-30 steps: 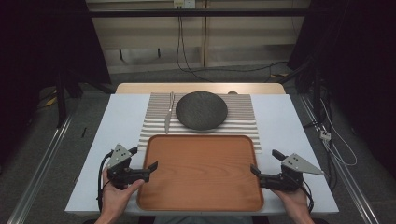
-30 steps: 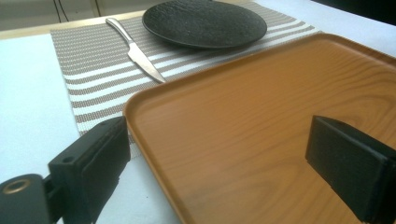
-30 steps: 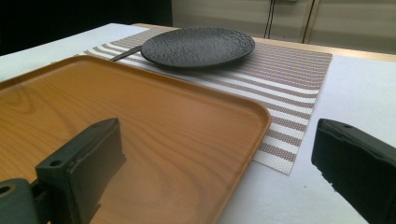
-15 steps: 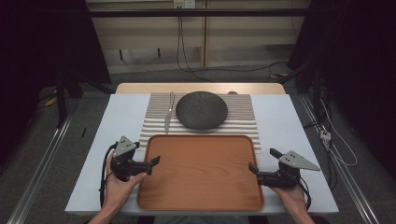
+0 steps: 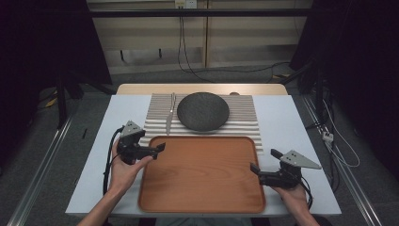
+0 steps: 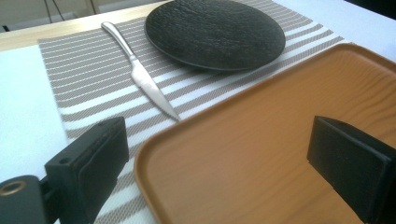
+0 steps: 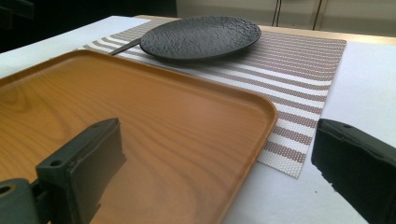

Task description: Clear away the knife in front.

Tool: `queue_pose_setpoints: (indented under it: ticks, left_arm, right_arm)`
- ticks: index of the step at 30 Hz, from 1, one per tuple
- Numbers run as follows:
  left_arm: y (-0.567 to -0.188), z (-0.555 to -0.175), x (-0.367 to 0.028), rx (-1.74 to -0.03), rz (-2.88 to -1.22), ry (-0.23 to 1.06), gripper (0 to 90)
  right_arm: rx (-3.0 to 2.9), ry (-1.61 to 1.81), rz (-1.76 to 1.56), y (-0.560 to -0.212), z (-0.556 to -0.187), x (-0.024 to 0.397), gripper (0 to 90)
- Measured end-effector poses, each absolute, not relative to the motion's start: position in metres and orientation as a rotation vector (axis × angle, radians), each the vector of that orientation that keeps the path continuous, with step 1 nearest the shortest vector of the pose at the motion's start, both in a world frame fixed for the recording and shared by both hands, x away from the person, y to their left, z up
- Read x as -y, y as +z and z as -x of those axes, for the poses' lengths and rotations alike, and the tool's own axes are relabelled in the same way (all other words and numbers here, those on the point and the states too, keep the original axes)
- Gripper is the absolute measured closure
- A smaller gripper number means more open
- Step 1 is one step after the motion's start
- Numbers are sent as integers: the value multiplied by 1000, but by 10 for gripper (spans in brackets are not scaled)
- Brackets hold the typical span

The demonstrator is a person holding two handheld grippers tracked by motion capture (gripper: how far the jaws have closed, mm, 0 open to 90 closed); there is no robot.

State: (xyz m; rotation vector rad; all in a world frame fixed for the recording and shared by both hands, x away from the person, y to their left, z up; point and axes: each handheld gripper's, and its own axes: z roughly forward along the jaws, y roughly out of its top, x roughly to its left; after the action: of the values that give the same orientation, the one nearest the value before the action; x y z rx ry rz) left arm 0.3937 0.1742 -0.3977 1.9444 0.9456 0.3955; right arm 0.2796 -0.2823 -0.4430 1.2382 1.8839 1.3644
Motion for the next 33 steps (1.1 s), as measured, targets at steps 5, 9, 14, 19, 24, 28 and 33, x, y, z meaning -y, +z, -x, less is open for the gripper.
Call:
queue_pose_setpoints:
  ticks: [5, 9, 14, 19, 24, 28, 33]
  left_arm:
    - [-392, -407, -171, -939, -1949, 409, 56]
    - [-389, -418, -165, -917, -1972, 429, 68]
    - [-388, -432, -156, -905, -2001, 451, 76]
    - [-387, -449, -153, -929, -2015, 478, 69]
    - [-386, -468, -148, -952, -2042, 514, 74]
    - [-391, -488, -145, -983, -2031, 486, 64]
    - [-402, -510, -138, -1020, -2077, 475, 62]
  right_arm:
    - [-1884, 1368, -1232, -442, -278, 282, 19]
    - [-1891, 1362, -1236, -443, -280, 281, 19]
    - [-1890, 1364, -1232, -442, -279, 280, 19]
    - [-1892, 1367, -1232, -442, -279, 279, 19]
    - [-1894, 1364, -1238, -443, -278, 280, 19]
    - [-1889, 1364, -1245, -443, -278, 282, 19]
    - [-1888, 1369, -1251, -444, -279, 284, 19]
